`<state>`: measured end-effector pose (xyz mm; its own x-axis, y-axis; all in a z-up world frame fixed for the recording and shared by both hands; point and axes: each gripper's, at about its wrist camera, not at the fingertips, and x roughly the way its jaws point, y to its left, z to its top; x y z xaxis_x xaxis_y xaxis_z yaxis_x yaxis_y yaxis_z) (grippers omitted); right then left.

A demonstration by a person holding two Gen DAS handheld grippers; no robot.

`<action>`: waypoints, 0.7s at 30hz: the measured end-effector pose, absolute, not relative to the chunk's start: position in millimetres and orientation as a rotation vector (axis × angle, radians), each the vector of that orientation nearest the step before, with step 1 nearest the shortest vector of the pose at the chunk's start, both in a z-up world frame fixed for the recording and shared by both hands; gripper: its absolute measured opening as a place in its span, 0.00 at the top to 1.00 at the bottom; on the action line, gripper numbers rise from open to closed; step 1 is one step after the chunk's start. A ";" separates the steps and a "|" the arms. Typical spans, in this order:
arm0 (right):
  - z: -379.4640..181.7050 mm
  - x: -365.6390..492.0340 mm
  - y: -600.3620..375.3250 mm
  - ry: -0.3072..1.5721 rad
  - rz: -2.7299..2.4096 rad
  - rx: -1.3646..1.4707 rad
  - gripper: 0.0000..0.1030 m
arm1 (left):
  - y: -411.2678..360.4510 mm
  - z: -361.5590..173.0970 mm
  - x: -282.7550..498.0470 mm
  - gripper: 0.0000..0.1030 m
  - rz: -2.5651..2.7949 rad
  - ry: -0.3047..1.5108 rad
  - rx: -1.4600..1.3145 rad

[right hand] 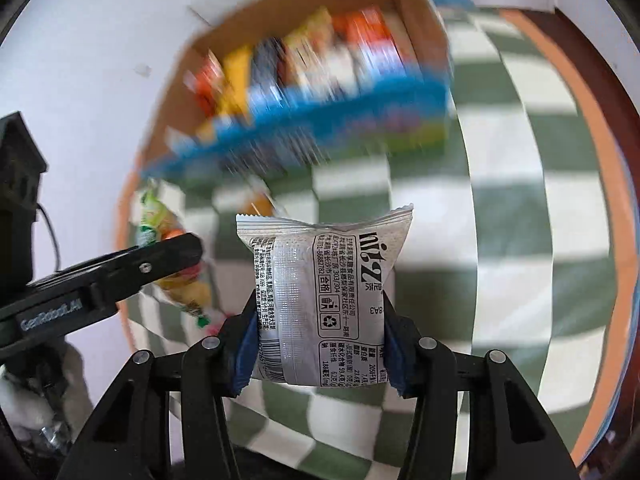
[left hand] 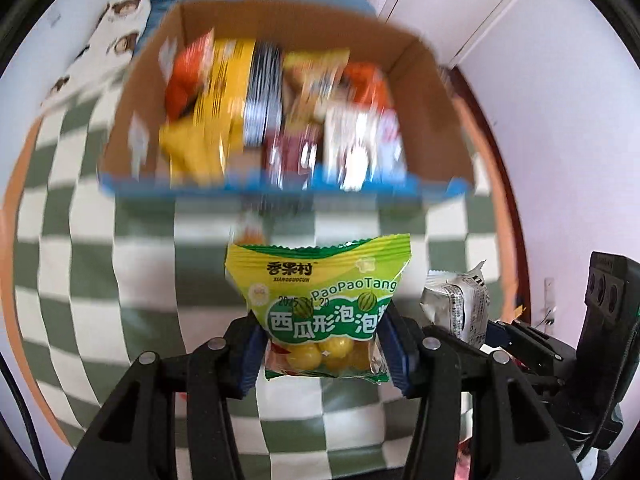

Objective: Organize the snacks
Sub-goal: 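Carry both bags into the box and open both tools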

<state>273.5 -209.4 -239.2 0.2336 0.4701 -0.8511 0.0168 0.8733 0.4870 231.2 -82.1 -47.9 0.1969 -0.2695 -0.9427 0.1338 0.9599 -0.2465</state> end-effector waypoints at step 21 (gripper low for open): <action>-230.1 446.5 -223.9 1.315 0.176 0.256 0.14 | -67.6 -117.7 365.4 0.33 -0.152 1.525 -0.027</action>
<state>446.5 -223.9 -230.1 0.2456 0.2713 -0.9306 0.0173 0.9587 0.2840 365.4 -67.6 -117.7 0.0382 -0.1165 -0.9925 0.0823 0.9902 -0.1130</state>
